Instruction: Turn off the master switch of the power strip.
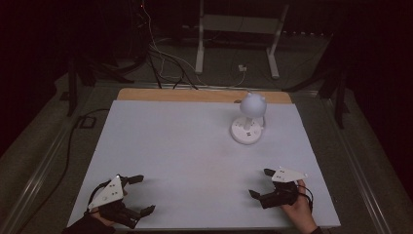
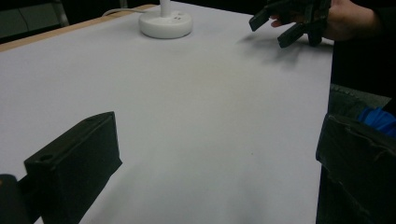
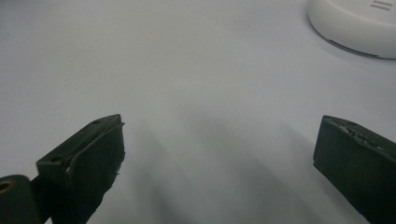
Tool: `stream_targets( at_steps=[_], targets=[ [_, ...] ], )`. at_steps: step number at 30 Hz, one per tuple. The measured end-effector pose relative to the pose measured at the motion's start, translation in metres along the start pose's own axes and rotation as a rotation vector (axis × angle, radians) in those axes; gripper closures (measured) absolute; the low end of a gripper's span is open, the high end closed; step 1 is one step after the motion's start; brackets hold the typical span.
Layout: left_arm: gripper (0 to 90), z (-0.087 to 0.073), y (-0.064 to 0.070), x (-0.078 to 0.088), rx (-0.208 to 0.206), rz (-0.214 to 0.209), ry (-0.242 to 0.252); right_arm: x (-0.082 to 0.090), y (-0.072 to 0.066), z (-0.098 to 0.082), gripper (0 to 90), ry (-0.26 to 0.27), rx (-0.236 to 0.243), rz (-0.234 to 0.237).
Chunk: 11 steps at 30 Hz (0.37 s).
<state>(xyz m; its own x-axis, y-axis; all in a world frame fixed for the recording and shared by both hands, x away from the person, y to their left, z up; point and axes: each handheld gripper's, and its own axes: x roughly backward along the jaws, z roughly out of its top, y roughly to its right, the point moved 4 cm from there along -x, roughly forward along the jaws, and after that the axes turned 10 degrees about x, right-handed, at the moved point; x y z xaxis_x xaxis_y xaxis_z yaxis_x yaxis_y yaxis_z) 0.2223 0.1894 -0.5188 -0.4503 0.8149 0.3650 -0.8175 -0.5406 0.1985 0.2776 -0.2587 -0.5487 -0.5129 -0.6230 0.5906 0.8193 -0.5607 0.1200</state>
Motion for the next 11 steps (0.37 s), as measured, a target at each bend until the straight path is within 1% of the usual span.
stream_targets(
  at_steps=[7,11],
  targets=[
    [0.2,0.0002,-0.0003,0.0001,0.003,-0.001,0.002,0.0001,0.0004,0.0006,1.9,0.014,-0.012,0.006],
    [0.2,0.0002,-0.0005,-0.0001,0.003,-0.001,0.002,-0.0001,0.0002,0.0009,1.9,0.015,-0.007,0.007]
  ],
)
